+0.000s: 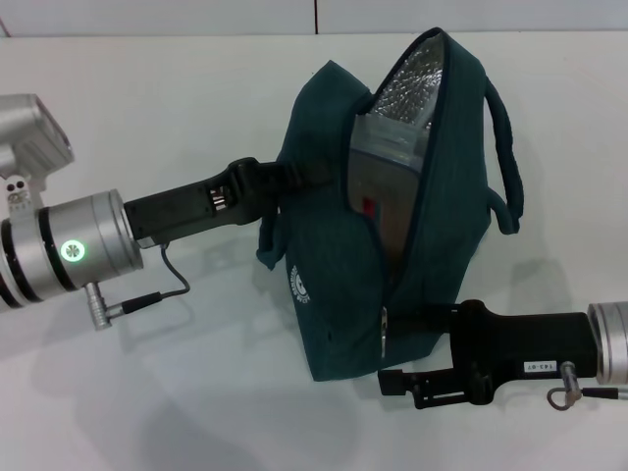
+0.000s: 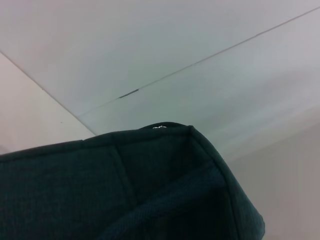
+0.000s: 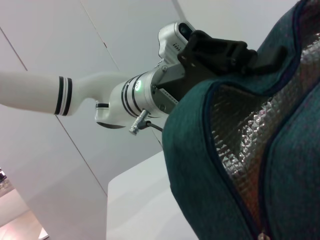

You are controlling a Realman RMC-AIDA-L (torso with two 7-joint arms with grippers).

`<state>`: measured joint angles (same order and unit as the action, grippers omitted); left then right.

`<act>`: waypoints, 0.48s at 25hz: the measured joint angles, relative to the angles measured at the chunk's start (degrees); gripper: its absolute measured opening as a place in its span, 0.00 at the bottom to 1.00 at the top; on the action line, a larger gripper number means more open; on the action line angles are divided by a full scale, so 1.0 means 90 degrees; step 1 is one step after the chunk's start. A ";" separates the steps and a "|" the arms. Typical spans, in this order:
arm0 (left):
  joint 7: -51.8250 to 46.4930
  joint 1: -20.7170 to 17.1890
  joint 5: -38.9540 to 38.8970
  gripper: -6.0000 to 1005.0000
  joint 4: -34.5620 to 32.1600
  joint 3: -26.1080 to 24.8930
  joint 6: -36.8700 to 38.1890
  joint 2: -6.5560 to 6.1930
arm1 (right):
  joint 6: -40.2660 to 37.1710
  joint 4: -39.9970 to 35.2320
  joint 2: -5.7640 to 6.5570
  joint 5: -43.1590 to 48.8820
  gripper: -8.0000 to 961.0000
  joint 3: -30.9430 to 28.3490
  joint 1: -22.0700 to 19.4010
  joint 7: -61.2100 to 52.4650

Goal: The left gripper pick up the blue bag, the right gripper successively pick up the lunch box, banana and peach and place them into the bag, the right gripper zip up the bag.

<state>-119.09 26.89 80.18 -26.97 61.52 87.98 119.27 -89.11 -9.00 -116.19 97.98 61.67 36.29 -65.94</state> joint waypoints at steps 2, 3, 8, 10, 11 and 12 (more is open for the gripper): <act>0.0000 0.0008 0.0001 0.04 0.0000 0.0000 0.0000 0.0000 | -0.0002 0.0037 0.0000 -0.0001 0.80 0.0022 0.0043 0.0033; 0.0000 0.0014 0.0001 0.04 -0.0002 0.0000 0.0000 0.0000 | -0.0007 0.0064 0.0000 -0.0002 0.80 0.0034 0.0068 0.0041; 0.0000 0.0020 0.0000 0.04 -0.0004 0.0000 0.0000 0.0000 | -0.0029 0.0263 0.0000 -0.0022 0.80 0.0062 0.0198 0.0120; 0.0000 0.0020 -0.0002 0.04 -0.0006 0.0000 0.0000 0.0000 | -0.0041 0.0271 0.0000 -0.0045 0.79 0.0077 0.0234 0.0132; 0.0000 0.0020 -0.0002 0.04 -0.0007 0.0000 0.0000 0.0000 | -0.0049 0.0271 0.0000 -0.0052 0.79 0.0093 0.0252 0.0132; 0.0001 0.0020 -0.0002 0.04 -0.0008 0.0000 0.0000 0.0000 | -0.0060 0.0271 0.0000 -0.0058 0.79 0.0114 0.0272 0.0132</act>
<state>-119.09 27.07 80.16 -27.05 61.52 87.98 119.27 -89.65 -6.57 -116.19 97.46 62.69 38.74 -64.75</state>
